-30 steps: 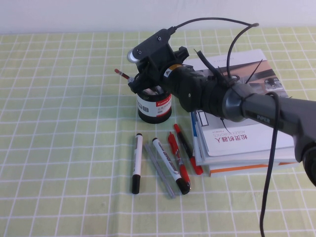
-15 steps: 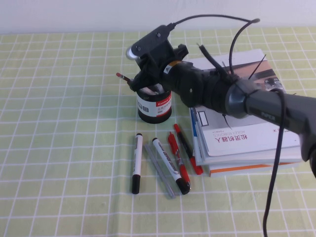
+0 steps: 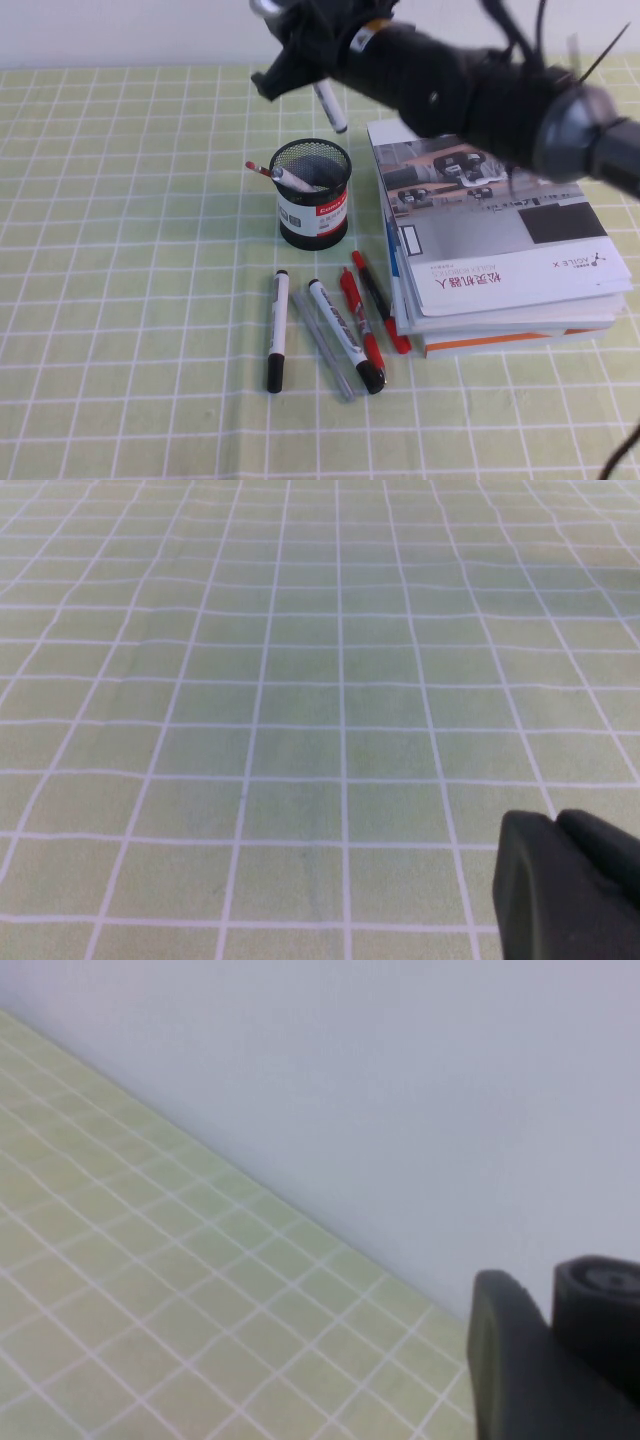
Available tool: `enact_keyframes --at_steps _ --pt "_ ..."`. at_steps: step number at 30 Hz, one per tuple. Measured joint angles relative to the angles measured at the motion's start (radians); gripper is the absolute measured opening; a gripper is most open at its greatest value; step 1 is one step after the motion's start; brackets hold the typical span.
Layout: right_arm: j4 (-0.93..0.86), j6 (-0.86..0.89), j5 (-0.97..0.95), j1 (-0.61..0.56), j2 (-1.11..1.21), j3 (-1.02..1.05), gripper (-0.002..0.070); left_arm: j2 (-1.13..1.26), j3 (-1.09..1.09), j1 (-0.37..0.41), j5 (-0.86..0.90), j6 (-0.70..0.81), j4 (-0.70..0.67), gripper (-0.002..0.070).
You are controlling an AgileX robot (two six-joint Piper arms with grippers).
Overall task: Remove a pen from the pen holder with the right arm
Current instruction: 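Take a marker out of the pen holder and lay it on the table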
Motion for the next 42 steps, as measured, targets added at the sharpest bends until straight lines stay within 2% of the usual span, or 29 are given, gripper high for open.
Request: enact_keyframes --at_steps 7,12,18,23,30,42 --pt "-0.007 0.068 0.209 0.000 -0.175 0.000 0.0078 0.000 0.000 0.000 0.000 0.000 0.000 -0.0005" --pt "-0.079 0.291 0.443 0.000 -0.266 0.000 0.0078 0.000 0.000 0.000 0.000 0.000 0.000 -0.0005" --pt "-0.226 0.624 0.817 0.000 -0.295 0.000 0.0078 0.000 0.000 0.000 0.000 0.000 0.000 -0.0005" --pt "-0.237 0.719 1.029 0.000 -0.259 0.000 0.0078 0.000 0.000 0.000 0.000 0.000 0.000 -0.0005" --pt "-0.194 0.744 1.031 0.053 -0.145 0.023 0.0078 0.000 0.000 0.000 0.000 0.000 0.000 -0.0005" --pt "-0.053 0.770 0.744 0.195 0.032 0.008 0.0078 0.000 0.000 0.000 0.000 0.000 0.000 -0.0005"
